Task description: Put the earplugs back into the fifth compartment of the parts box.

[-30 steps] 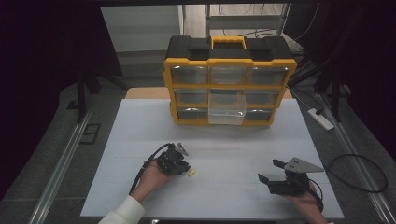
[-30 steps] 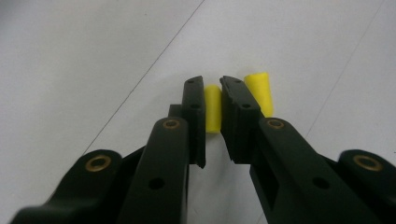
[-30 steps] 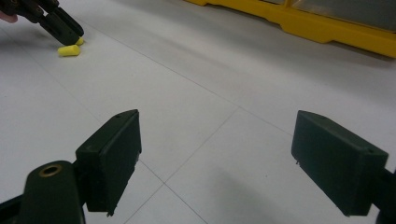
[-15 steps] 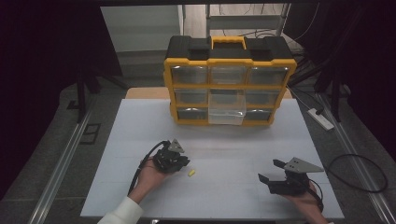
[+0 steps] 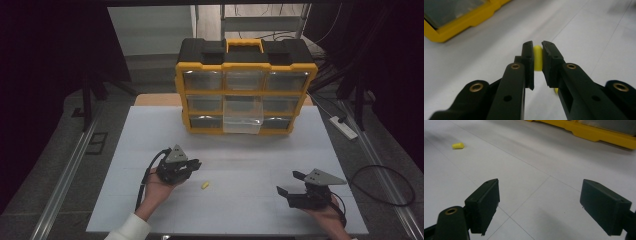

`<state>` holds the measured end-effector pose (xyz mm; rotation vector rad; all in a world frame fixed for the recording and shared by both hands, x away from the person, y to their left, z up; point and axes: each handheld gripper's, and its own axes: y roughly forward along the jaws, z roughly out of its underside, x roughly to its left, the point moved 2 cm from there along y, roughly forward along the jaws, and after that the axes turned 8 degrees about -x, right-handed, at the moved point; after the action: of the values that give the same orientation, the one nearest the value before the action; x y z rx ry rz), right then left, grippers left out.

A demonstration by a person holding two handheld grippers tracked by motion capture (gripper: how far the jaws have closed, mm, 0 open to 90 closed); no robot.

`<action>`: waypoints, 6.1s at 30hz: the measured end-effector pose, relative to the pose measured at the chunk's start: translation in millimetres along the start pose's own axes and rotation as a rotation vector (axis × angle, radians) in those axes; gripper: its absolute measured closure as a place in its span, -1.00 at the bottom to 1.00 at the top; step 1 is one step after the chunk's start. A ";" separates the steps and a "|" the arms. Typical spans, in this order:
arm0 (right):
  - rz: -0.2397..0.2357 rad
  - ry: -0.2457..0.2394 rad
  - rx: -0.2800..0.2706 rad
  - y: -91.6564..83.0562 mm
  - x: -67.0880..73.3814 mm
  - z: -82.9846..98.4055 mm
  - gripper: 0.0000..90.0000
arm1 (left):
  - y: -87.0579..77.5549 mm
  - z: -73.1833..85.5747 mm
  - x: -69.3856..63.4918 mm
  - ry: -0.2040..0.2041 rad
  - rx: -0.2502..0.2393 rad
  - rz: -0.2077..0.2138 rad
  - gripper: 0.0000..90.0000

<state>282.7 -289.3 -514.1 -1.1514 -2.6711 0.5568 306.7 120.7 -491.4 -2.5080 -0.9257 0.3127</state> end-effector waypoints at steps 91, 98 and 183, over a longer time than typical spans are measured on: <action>0.016 0.004 0.009 0.5 -2.8 1.6 -0.63 | 75.5 -180.6 11.0 -0.001 -0.189 0.004 0.74; 0.014 0.006 0.008 -0.1 -2.6 2.0 -0.63 | 85.5 -185.4 11.6 -0.006 -0.173 -0.002 0.68; 0.025 -0.006 0.017 1.4 -1.7 2.1 -0.63 | 13.8 -7.1 -25.3 -0.017 0.092 0.081 -0.54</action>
<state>284.2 -290.2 -516.6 -1.1819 -2.6551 0.5871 298.0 92.3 -490.3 -2.4658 -0.7995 0.3940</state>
